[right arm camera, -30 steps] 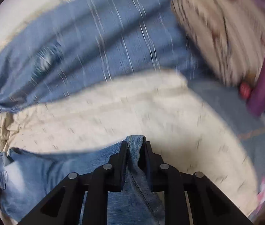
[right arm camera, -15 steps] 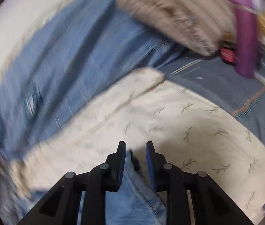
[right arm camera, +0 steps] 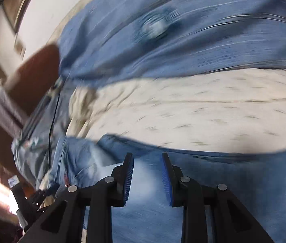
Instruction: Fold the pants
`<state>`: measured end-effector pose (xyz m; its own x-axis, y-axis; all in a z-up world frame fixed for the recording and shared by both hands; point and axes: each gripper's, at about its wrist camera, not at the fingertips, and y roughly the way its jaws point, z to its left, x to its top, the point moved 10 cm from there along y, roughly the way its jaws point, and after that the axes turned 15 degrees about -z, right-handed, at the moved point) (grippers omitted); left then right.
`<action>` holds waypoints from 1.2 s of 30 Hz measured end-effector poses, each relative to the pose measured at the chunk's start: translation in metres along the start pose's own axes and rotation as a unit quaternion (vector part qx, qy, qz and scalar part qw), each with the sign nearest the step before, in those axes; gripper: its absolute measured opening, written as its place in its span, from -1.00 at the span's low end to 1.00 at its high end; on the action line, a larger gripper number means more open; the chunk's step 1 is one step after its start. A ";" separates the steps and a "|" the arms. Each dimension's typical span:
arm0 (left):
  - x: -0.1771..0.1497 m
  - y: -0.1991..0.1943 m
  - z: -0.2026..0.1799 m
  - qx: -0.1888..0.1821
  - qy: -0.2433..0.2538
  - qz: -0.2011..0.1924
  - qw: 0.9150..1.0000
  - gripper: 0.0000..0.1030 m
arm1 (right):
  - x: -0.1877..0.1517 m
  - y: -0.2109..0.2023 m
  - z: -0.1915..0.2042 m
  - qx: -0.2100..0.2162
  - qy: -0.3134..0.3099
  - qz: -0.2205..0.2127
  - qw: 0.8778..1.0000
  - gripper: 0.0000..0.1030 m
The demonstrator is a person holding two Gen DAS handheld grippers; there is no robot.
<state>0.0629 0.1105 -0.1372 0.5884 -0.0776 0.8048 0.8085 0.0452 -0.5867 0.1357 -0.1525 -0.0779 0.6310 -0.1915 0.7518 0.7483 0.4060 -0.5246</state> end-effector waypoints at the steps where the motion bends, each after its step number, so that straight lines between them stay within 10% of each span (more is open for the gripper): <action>1: -0.001 0.000 0.000 0.000 0.003 0.001 1.000 0.22 | -0.001 0.015 0.013 0.001 -0.019 0.012 1.000 -0.42; 15: -0.008 0.001 0.001 -0.024 -0.002 0.018 1.000 0.25 | -0.040 0.093 0.064 0.042 -0.182 0.114 0.976 -0.39; 19: -0.008 0.001 0.001 -0.027 0.001 0.019 0.999 0.25 | -0.049 0.096 0.065 0.046 -0.194 0.123 0.972 -0.28; 22: -0.009 0.001 0.001 -0.029 -0.001 0.020 0.999 0.25 | -0.060 0.098 0.065 0.036 -0.216 0.137 0.966 0.16; 28: -0.008 0.002 0.002 -0.029 -0.001 0.020 0.999 0.25 | -0.065 0.117 0.049 -0.009 -0.198 0.133 0.971 0.16; 36: -0.007 0.000 0.002 -0.024 -0.007 0.016 1.000 0.26 | -0.059 0.112 0.067 -0.034 -0.251 0.085 0.964 -0.84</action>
<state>0.0585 0.1130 -0.1425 0.6141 -0.0632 0.7867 0.7882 -0.0007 -0.6154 0.1686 -0.0359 -0.1545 0.5797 0.3349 0.7428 0.6656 0.3312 -0.6688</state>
